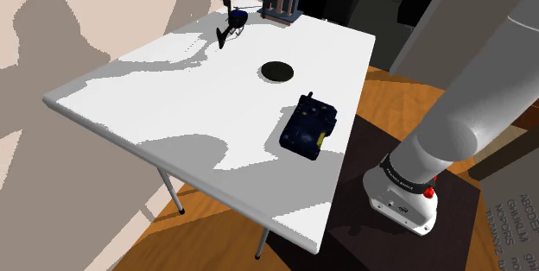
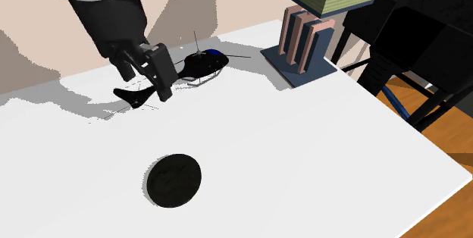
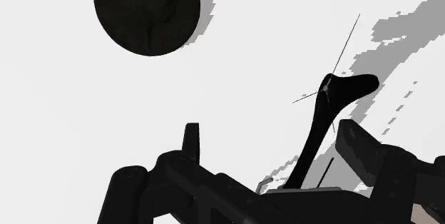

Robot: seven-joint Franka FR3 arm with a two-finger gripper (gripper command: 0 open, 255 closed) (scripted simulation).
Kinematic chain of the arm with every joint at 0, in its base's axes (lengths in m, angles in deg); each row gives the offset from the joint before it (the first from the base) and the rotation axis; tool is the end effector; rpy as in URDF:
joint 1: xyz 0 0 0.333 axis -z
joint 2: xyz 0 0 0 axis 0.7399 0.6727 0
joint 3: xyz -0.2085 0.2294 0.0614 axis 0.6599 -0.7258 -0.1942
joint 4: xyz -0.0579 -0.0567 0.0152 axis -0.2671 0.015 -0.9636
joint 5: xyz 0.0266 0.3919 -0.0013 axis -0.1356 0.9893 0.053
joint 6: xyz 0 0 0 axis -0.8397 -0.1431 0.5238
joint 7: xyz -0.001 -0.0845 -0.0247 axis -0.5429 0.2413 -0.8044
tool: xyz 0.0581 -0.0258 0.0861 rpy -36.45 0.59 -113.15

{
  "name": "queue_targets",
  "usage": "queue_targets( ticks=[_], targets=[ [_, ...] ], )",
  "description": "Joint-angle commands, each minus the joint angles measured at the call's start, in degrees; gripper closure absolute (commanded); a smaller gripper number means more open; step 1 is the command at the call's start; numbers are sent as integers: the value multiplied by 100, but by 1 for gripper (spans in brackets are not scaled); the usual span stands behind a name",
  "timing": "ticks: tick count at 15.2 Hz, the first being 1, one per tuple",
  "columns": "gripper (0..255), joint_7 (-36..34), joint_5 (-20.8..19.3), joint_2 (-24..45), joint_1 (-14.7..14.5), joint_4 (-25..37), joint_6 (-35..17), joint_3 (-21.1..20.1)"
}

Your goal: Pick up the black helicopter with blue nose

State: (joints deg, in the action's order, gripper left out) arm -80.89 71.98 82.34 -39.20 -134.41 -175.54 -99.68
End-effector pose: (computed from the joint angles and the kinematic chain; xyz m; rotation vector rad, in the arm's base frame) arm 0.5677 0.1131 0.5313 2.9210 -1.1058 -0.0275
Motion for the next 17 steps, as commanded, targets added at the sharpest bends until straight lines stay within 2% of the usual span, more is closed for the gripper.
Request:
queue_targets(
  ticks=[1, 7, 16, 17],
  targets=[
    [0, -416, -89, 458, -13, 448, 18, 22],
    [0, -1438, -302, 1864, -166, 1979, 168, 215],
    [0, -1438, -313, 1889, -141, 1429, -404, 236],
    [255, -1441, -314, 1890, -143, 1422, -412, 236]
  ],
)
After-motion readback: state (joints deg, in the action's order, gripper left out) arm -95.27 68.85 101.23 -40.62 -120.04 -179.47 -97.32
